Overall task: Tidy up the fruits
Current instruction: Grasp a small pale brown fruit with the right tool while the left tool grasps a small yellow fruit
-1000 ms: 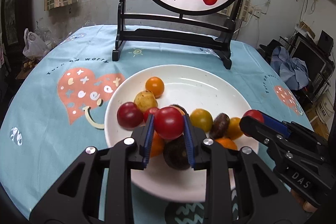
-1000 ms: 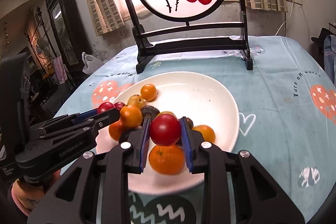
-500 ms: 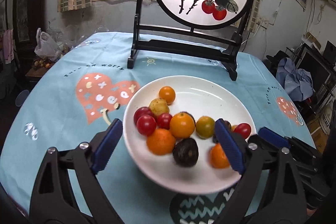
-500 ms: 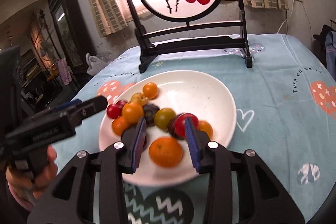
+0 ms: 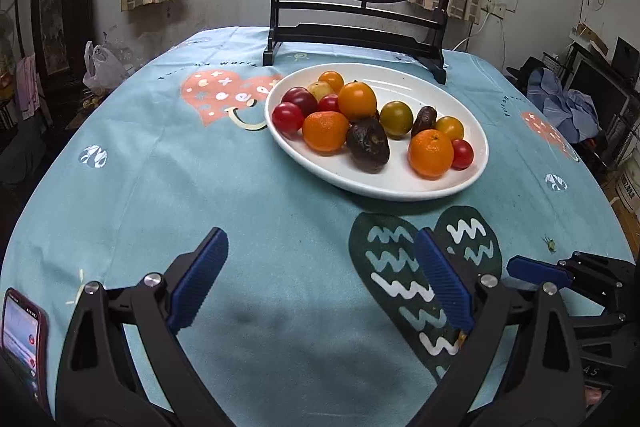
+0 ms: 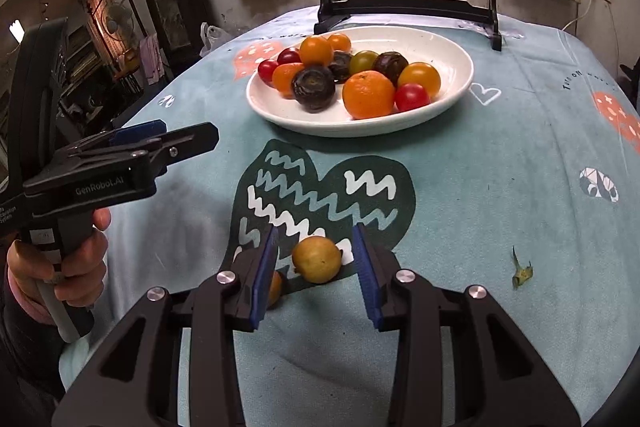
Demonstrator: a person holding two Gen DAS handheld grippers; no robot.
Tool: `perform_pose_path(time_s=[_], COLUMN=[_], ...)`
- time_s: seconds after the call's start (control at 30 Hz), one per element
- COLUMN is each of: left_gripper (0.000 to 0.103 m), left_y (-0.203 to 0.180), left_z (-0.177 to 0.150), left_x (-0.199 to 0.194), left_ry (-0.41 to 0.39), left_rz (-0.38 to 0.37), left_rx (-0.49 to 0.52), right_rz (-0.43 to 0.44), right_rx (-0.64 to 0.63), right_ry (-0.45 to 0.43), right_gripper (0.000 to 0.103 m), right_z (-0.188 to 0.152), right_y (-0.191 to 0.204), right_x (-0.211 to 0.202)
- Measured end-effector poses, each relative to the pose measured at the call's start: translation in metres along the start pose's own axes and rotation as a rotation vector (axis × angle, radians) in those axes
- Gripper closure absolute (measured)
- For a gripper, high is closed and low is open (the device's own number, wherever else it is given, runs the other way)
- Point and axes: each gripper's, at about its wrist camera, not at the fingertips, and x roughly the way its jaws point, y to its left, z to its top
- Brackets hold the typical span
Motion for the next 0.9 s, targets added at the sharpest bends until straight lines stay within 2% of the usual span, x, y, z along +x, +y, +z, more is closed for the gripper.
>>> perform_pose_path(time_s=[0.17,0.33,0.5,0.6,0.73,0.83,0.9], left_gripper=[0.007,0.007,0.007,0.007,0.008,0.022,0.035], left_y=[0.000,-0.003,-0.007,-0.017,-0.046,-0.071,-0.084], left_z=[-0.001,-0.002,-0.003,-0.007,-0.019,-0.034,-0.045], left_x=[-0.002,-0.005,-0.006,-0.005,-0.006,-0.008,-0.006], left_ry=[-0.001,-0.010,-0.007,0.013,0.056,0.099,0.123], left_rz=[-0.002,-0.012,-0.022,-0.079,-0.200,-0.288,-0.308], left_rx=[0.005,0.018,0.027,0.065,0.205,0.329,0.391], right_rz=[-0.001,-0.001,-0.018,-0.034,-0.042,-0.040,-0.043], right_rx=[-0.007,-0.006,0.088,0.156,0.195,0.202,0.200], right_ry=[0.039,0.068,-0.033,-0.070,-0.080,-0.070,-0.067], right_gripper=[0.064,0.074,0.075,0.075,0.075,0.075,0.075], right_z=[-0.005,-0.008,-0.001,0.000,0.000,0.001,0.001], right_y=[-0.001,-0.002,-0.021,-0.036,-0.045,-0.048,-0.049], right_x=[0.008,0.016,-0.005,-0.014,-0.018,-0.016,-0.017])
